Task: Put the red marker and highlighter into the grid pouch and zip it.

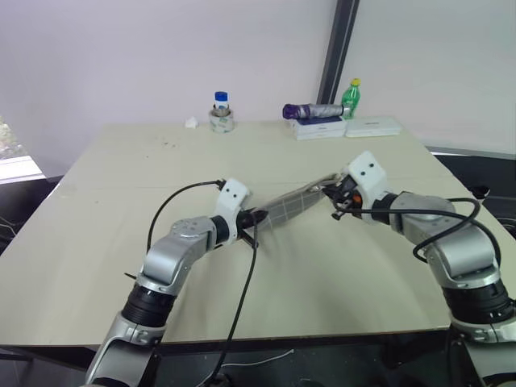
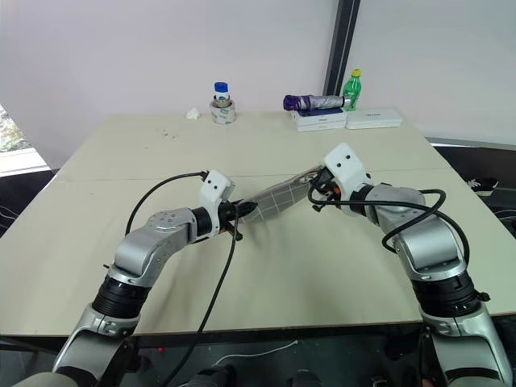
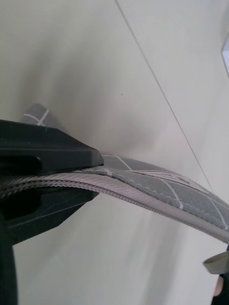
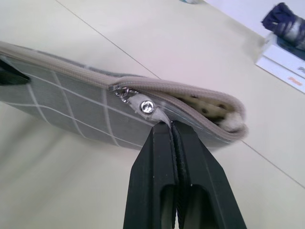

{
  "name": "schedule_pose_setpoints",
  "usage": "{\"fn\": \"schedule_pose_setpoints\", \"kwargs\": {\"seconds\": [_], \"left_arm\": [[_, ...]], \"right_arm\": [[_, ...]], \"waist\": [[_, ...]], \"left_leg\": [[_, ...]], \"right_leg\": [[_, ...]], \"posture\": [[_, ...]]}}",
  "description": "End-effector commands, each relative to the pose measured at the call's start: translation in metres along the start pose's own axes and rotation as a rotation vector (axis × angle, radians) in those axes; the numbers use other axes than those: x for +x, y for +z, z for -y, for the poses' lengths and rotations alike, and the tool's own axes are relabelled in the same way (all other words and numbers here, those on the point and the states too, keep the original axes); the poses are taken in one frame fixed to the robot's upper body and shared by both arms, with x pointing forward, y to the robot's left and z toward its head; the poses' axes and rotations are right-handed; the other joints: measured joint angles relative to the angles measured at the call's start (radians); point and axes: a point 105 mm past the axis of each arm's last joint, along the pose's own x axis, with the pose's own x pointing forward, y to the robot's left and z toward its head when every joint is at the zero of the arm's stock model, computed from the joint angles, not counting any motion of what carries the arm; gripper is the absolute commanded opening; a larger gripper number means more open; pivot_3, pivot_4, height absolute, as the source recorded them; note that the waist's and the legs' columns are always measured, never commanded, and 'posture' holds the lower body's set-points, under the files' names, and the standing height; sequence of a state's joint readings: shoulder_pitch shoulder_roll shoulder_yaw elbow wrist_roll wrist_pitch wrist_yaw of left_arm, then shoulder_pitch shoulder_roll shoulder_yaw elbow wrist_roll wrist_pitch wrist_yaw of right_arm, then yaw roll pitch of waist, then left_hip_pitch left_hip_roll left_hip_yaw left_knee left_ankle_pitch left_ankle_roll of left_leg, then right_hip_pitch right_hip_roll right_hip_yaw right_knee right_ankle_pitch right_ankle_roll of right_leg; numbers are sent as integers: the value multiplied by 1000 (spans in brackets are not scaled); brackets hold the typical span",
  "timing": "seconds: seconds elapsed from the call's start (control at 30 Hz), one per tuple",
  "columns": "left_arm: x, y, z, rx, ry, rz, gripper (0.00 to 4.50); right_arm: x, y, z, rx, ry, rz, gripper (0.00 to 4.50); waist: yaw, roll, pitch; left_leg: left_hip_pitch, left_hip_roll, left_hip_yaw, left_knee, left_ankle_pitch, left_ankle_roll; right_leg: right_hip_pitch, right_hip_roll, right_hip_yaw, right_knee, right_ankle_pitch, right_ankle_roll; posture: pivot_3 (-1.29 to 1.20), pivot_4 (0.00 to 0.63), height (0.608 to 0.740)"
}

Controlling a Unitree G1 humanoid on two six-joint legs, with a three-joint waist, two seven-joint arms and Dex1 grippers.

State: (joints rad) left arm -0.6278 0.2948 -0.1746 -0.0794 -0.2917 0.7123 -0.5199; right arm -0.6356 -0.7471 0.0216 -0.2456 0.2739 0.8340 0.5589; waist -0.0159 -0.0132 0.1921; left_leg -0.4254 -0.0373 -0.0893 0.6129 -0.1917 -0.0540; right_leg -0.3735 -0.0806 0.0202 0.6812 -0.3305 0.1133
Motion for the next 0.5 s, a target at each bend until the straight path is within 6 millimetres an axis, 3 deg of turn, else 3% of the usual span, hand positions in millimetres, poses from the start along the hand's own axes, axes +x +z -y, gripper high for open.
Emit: {"fn": "schedule_pose_setpoints", "kwargs": {"seconds": [0.03, 0.3, 0.47, 0.5], "left_arm": [[-13, -23, -22, -3, 98, -73, 0], [-14, -26, -22, 6, 106, -77, 0], [-9, -21, -14, 27, 84, -48, 0], [-7, -19, -12, 32, 79, -39, 0]], "right_arm": [[-27, 5, 55, -38, -221, 2, 45], [-36, 1, 61, -69, -223, -10, 45], [-28, -6, 29, -9, -41, -2, 45], [-26, -8, 21, -3, -3, 0, 286]], "waist": [[0, 0, 0], [-2, 0, 0], [-1, 0, 0], [-1, 0, 0]], "left_leg": [[0, 0, 0, 0, 0, 0], [0, 0, 0, 0, 0, 0], [0, 0, 0, 0, 0, 0], [0, 0, 0, 0, 0, 0]], "right_leg": [[0, 0, 0, 0, 0, 0], [0, 0, 0, 0, 0, 0], [0, 0, 0, 0, 0, 0], [0, 0, 0, 0, 0, 0]], "posture": [[0, 150, 740], [0, 150, 740], [0, 150, 740], [0, 150, 740]]}}
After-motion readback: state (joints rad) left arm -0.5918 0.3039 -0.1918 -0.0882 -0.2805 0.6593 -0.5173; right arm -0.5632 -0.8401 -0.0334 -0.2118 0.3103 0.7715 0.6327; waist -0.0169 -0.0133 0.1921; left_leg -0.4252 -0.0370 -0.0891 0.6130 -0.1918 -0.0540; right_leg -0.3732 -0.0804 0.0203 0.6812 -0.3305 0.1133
